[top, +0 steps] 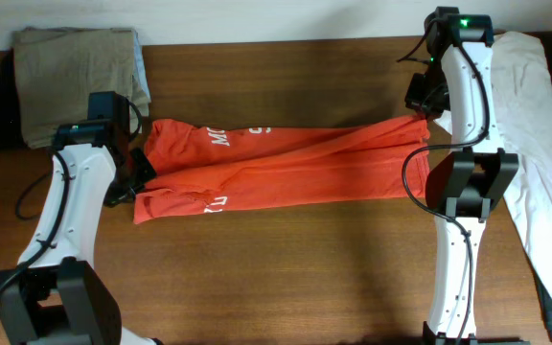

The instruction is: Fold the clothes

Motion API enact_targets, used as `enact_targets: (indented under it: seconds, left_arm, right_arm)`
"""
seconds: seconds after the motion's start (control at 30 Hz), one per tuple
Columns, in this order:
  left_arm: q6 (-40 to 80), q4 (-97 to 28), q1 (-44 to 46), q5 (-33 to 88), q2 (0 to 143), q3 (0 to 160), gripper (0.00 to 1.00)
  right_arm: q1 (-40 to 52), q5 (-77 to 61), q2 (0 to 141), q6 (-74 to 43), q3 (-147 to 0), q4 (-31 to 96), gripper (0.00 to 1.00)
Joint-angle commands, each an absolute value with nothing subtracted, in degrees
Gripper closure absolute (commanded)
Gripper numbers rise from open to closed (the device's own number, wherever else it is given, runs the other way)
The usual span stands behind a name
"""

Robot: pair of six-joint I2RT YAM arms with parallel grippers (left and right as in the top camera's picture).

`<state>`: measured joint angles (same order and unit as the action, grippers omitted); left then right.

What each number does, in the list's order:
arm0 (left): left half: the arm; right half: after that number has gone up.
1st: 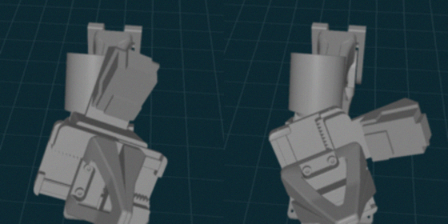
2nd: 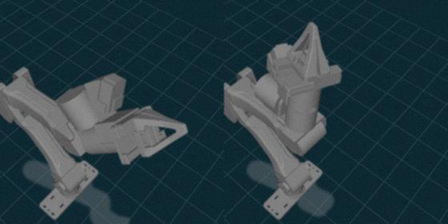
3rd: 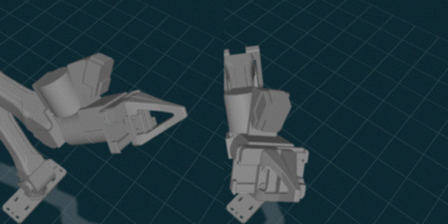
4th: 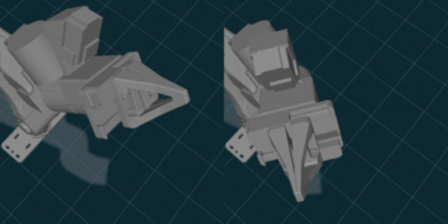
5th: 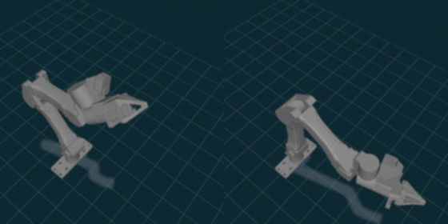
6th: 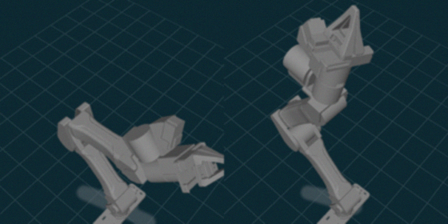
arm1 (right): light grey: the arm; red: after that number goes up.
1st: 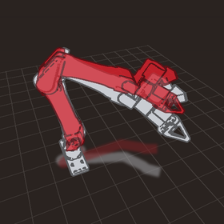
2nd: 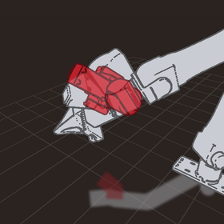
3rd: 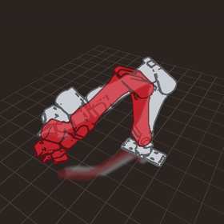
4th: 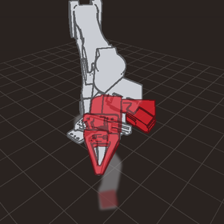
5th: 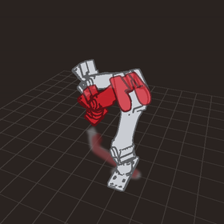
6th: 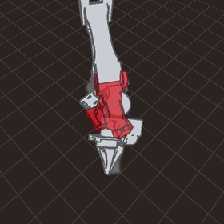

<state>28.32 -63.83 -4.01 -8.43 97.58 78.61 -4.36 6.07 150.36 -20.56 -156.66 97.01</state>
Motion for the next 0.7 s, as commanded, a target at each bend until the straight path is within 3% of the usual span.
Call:
enact_targets:
  seconds: [0.0, 0.13, 0.23, 0.27, 0.3, 0.33, 0.37, 0.53, 0.57, 0.63, 0.67]
  left_arm:
    - [29.1, -64.0, -4.6, -12.9, 95.9, 78.1, 1.0]
    - [29.1, -62.0, -4.6, -13.0, 95.9, 73.2, 0.99]
    - [29.1, -61.0, -4.6, -12.9, 95.9, 71.9, 0.95]
    - [29.1, -60.9, -4.6, -12.9, 95.9, 71.9, 0.88]
    - [29.1, -60.9, -4.6, -12.9, 95.9, 71.9, 0.74]
    - [29.1, -60.9, -4.6, -12.9, 95.9, 71.9, 0.47]
    - [29.1, -60.7, -4.6, -12.9, 95.9, 71.9, 0.37]
    - [29.1, -57.6, -4.1, -8.0, 95.9, 81.1, 0.4]
    - [29.1, -55.2, -3.6, -5.2, 95.9, 81.1, 0.49]
    - [29.1, -52.8, -1.3, -2.9, 97.0, 80.7, 0.71]
    - [29.1, -52.1, -0.1, -2.7, 98.3, 80.7, 0.8]
  right_arm:
    - [-4.5, 7.1, 147.6, -18.9, -155.8, 97.4, 0.96]
    - [-4.5, 7.1, 147.6, -16.7, -149.1, 97.4, 0.95]
    - [-4.5, 6.5, 147.6, -15.0, -146.5, 97.4, 0.87]
    - [-4.5, 6.5, 147.6, -15.0, -146.1, 97.4, 0.75]
    - [-4.5, 6.5, 147.6, -14.8, -145.7, 97.4, 0.62]
    - [-4.5, 6.5, 147.6, -13.5, -145.5, 97.4, 0.28]
    - [-4.5, 6.5, 147.6, -12.3, -145.5, 97.4, 0.01]
    - [-4.4, 3.8, 147.5, -12.2, -148.2, 97.3, 0.01]
    - [-4.2, 1.9, 147.6, -12.2, -148.2, 97.1, 0.12]
    - [-3.4, 1.7, 147.6, -12.3, -148.2, 96.1, 0.64]
    - [-2.8, 1.7, 147.6, -12.2, -148.2, 94.3, 0.68]
